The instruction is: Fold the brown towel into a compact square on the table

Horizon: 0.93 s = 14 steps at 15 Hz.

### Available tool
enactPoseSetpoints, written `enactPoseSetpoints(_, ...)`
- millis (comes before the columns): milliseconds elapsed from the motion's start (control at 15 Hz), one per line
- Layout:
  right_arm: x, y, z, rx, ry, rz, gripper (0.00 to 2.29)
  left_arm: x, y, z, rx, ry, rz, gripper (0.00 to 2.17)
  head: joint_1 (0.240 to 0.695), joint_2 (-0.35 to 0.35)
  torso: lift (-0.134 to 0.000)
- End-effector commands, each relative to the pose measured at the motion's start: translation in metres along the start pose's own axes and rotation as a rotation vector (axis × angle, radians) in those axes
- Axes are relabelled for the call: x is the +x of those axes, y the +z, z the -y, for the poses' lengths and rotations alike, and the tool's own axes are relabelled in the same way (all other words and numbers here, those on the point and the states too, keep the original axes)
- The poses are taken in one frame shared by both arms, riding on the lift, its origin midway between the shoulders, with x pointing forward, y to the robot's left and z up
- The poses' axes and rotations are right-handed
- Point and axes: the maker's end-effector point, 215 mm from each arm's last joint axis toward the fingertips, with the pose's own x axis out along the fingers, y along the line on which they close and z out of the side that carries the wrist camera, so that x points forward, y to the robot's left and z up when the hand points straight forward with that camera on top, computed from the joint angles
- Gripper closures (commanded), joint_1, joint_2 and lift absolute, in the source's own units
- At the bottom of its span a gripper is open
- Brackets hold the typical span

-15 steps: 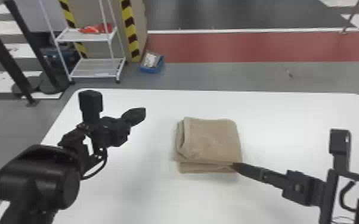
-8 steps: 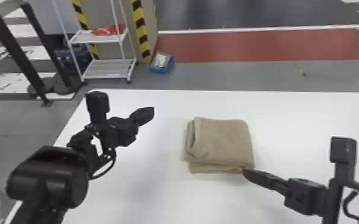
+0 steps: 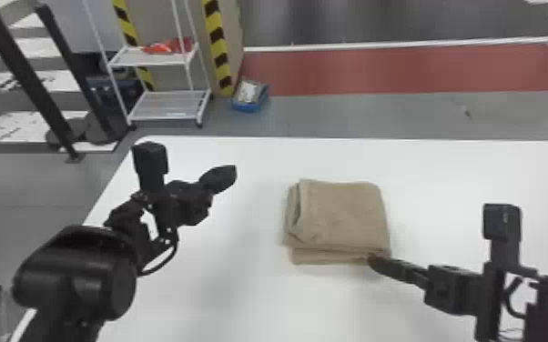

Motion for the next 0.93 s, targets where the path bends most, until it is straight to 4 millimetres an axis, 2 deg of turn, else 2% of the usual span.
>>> enactPoseSetpoints(0, 0.007, 0.009, 0.014, -0.01, -0.041, -0.005, 2.02, 0.0, 0.001, 0.002, -0.005, -0.006, 0.003, 1.24, 0.695, 0.114, -0.124)
enactPoseSetpoints(400, 0.038, 0.082, 0.072, 0.025, -0.113, 0.014, 2.02, -0.005, 0.003, 0.004, -0.01, -0.018, 0.01, 1.24, 0.695, 0.076, -0.124)
enactPoseSetpoints(533, 0.044, 0.114, 0.082, 0.0, -0.131, 0.061, 2.02, -0.006, 0.004, 0.002, -0.011, -0.015, 0.012, 1.24, 0.695, 0.059, -0.124)
enactPoseSetpoints(600, 0.046, 0.122, 0.083, -0.001, -0.119, 0.077, 2.02, -0.007, 0.001, 0.001, -0.012, -0.014, 0.008, 1.24, 0.695, 0.056, -0.124)
enactPoseSetpoints(733, 0.038, 0.105, 0.088, 0.035, -0.095, 0.087, 2.01, -0.006, -0.004, 0.002, -0.013, -0.013, -0.001, 1.24, 0.695, 0.05, -0.124)
enactPoseSetpoints(800, 0.025, 0.1, 0.092, 0.059, -0.079, 0.113, 2.01, -0.004, -0.006, 0.002, -0.012, -0.015, -0.007, 1.24, 0.695, 0.049, -0.124)
enactPoseSetpoints(867, 0.003, 0.097, 0.104, 0.084, -0.075, 0.164, 2.01, 0.001, -0.011, 0.005, -0.015, -0.021, -0.017, 1.24, 0.695, 0.049, -0.124)
